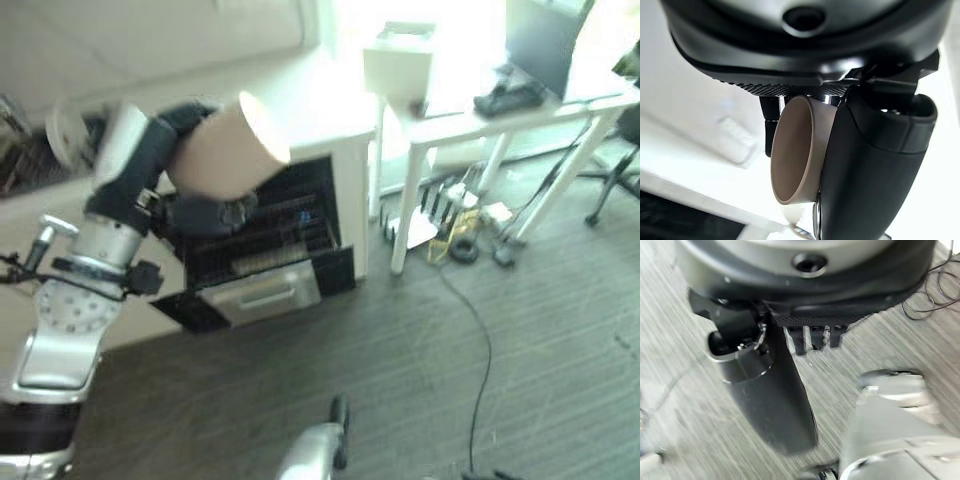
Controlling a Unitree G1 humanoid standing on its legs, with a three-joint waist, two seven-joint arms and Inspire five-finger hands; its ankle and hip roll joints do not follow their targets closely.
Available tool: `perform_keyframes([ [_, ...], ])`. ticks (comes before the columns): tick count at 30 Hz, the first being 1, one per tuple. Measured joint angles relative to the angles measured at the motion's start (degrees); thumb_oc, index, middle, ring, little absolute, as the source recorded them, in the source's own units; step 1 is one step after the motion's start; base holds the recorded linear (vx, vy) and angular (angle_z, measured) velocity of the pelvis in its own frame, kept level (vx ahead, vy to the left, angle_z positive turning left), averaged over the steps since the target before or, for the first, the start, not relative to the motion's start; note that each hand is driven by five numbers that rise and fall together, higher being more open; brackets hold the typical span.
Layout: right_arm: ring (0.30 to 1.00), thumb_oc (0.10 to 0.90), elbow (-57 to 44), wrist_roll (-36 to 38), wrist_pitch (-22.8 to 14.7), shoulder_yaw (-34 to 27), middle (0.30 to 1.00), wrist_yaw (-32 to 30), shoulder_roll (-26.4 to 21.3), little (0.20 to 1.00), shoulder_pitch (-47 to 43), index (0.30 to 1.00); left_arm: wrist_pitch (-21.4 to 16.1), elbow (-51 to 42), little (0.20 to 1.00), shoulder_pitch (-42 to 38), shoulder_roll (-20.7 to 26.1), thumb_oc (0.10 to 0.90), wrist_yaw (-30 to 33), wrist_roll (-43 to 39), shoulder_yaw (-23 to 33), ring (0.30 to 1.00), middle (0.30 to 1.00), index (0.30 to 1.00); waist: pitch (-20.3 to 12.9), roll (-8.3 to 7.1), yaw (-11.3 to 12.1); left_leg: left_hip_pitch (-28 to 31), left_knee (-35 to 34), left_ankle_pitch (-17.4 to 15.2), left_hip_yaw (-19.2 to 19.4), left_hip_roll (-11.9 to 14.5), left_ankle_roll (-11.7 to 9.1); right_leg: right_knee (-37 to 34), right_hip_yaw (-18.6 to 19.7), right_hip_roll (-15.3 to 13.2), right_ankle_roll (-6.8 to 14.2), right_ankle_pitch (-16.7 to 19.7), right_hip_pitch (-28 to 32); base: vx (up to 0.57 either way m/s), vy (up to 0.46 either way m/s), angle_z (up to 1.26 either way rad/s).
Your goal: Place the dishes in the dishwasher.
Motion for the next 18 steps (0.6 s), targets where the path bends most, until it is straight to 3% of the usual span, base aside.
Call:
perform_keyframes([
  [1, 0.900, 0.800, -0.20, -0.01, 0.11, -2.31, 0.900, -0.31, 0.12, 0.900, 0.05, 0.900, -0.01, 1.07, 0.300, 1.65, -0.72, 0.400, -0.01, 0.47, 0.10, 0.300, 0.300, 0.300, 0.05, -0.18, 1.52, 0.92, 1.51, -2.04, 1.33, -1.81, 0.37, 0.18, 0.13, -1.94, 0.64, -0.37, 1.10, 0.19, 0.364, 0.20],
  [4, 0.900, 0.800, -0.69, -0.04, -0.52, -2.18, 0.900, -1.28, 2.25, 0.900, -1.13, 0.900, -0.74, 0.54, 0.300, 1.54, -1.20, 0.400, 0.09, 1.21, 0.16, 0.300, 0.300, 0.300, 0.46, -1.05, 2.99, 0.18, 7.30, -7.06, 1.57, -3.12, 2.20, -2.83, -1.98, -2.74, 0.98, 1.26, 5.48, 0.16, 0.302, 0.12],
  [5, 0.900, 0.800, -2.04, -0.01, -0.57, -2.15, 0.900, -1.29, 2.68, 0.900, -1.23, 0.900, -0.98, -0.53, 0.300, 1.41, -1.20, 0.400, 0.13, 1.62, 0.22, 0.300, 0.300, 0.300, 0.48, -1.10, 3.27, -0.04, 7.51, -7.71, 1.66, -3.19, 2.03, -2.42, -2.48, -2.74, 0.42, 2.05, 5.40, 0.14, 0.317, 0.40],
  [6, 0.900, 0.800, -2.76, 0.14, -0.96, -1.59, 0.900, -1.70, 3.53, 0.900, -1.40, 0.900, -1.41, -1.52, 0.300, 1.13, -1.03, 0.400, 0.12, 2.15, 0.19, 0.300, 0.300, 0.300, 0.41, -2.19, 2.99, -0.55, 8.38, -9.66, 3.45, -3.18, -0.70, -3.47, -4.23, -3.75, -1.07, 3.15, 5.67, 0.11, 0.308, 0.43],
  [7, 0.900, 0.800, -3.04, 0.29, -1.17, -1.56, 0.900, -1.86, 3.76, 0.900, -1.50, 0.900, -1.64, -1.70, 0.300, 0.79, -0.94, 0.400, 0.12, 2.16, 0.09, 0.300, 0.300, 0.300, 0.49, -2.54, 2.50, -1.55, 10.97, -10.64, 3.78, -3.23, 0.83, -3.45, -5.44, -4.52, -0.87, 3.49, 5.52, 0.08, 0.239, 0.64],
  [8, 0.900, 0.800, -4.72, 0.94, -1.74, -0.67, 0.900, -2.11, 3.92, 0.900, -1.16, 0.900, -2.05, -2.31, 0.300, 0.23, -0.91, 0.400, 0.09, 2.29, -0.18, 0.300, 0.300, 0.300, -0.04, -0.40, 1.50, -2.41, 21.01, -18.22, 1.07, -0.93, 3.32, 1.69, -6.35, -2.27, 0.14, 3.88, 5.01, 0.05, 0.198, 0.59],
  [10, 0.900, 0.800, -6.49, 0.93, -2.49, 2.04, 0.900, -2.69, 4.90, 0.900, -0.70, 0.900, -2.08, -1.94, 0.300, -1.16, -0.48, 0.400, 0.09, 2.42, -1.47, 0.300, 0.300, 0.300, 0.14, -0.28, 0.65, 0.93, 18.82, -17.96, -0.36, -1.68, 3.05, 16.71, -4.75, -3.84, 1.44, 4.25, -1.26, 0.05, 0.157, 0.32],
  [12, 0.900, 0.800, -7.12, 0.93, -3.30, 3.77, 0.900, -2.71, 5.24, 0.900, -1.21, 0.900, -2.00, -2.11, 0.300, -1.26, 1.28, 0.400, 0.19, 2.42, -1.79, 0.300, 0.300, 0.300, 0.28, 0.05, 0.87, 3.73, 13.49, -16.47, -0.55, -2.52, 1.31, 22.55, -5.02, -3.63, 1.24, 4.25, -8.34, 0.07, 0.043, 0.05],
  [13, 0.900, 0.800, -7.78, 0.94, -3.39, 3.66, 0.900, -2.72, 5.12, 0.900, -1.23, 0.900, -1.94, -2.08, 0.300, -1.49, 1.33, 0.400, 0.35, 2.41, -2.27, 0.300, 0.300, 0.300, 0.27, 0.92, 0.61, 4.73, 10.20, -14.91, -1.46, -2.71, -1.07, 20.30, -5.22, -1.95, 0.30, 4.00, -10.57, 0.07, -0.018, 0.34],
  [14, 0.900, 0.800, -7.69, 0.93, -3.42, 3.75, 0.900, -2.79, 5.26, 0.900, -1.36, 0.900, -1.96, -1.97, 0.300, -1.50, 1.40, 0.400, 0.35, 2.43, -2.58, 0.300, 0.300, 0.300, 0.59, 1.10, -0.49, 5.84, 7.80, -16.50, -0.38, -2.16, -5.28, 13.24, -4.97, -0.24, -1.17, 4.84, -11.28, 0.06, -0.053, 0.72],
  [15, 0.900, 0.800, -7.04, 0.92, -3.54, 3.82, 0.900, -2.80, 6.10, 0.900, -1.39, 0.900, -1.90, -1.56, 0.300, -2.12, 2.08, 0.400, 0.41, 2.44, -2.59, 0.300, 0.300, 0.300, 1.00, -1.07, -1.65, 4.61, 12.89, -19.54, 2.30, -1.78, -2.90, 7.58, -4.15, -1.74, -0.68, 6.21, -11.00, 0.05, -0.065, 0.79],
  [16, 0.900, 0.800, -6.69, 0.92, -3.41, 3.63, 0.900, -2.59, 6.19, 0.900, -1.33, 0.900, -1.53, -1.75, 0.300, -3.40, 3.02, 0.400, 0.50, 2.68, -2.68, 0.300, 0.300, 0.300, 1.39, -1.58, -1.95, 4.12, 16.42, -19.57, 1.28, 0.17, 4.10, 6.28, -3.30, -3.03, 1.47, 6.34, -11.48, 0.04, -0.086, 0.42],
  [17, 0.900, 0.800, -6.18, 0.91, -3.03, 3.43, 0.900, -2.68, 6.04, 0.900, -1.43, 0.900, -1.42, -1.83, 0.300, -3.50, 2.75, 0.400, 1.28, 2.66, -2.91, 0.300, 0.300, 0.300, 1.78, -2.02, -0.74, 4.19, 17.52, -20.54, 1.78, -0.78, 3.30, 3.67, -1.99, -4.26, 1.83, 7.36, -12.35, 0.05, -0.110, 0.04],
  [18, 0.900, 0.800, -5.94, 0.93, -2.96, 2.70, 0.900, -2.85, 5.67, 0.900, -1.29, 0.900, -1.19, -1.82, 0.300, -3.51, 2.80, 0.400, 1.33, 2.69, -3.12, 0.300, 0.300, 0.300, 2.02, -1.49, -0.40, 4.09, 17.77, -20.70, 1.67, -0.70, 3.33, 1.92, -1.89, -4.35, 1.68, 8.77, -13.17, 0.06, -0.104, -0.08],
])
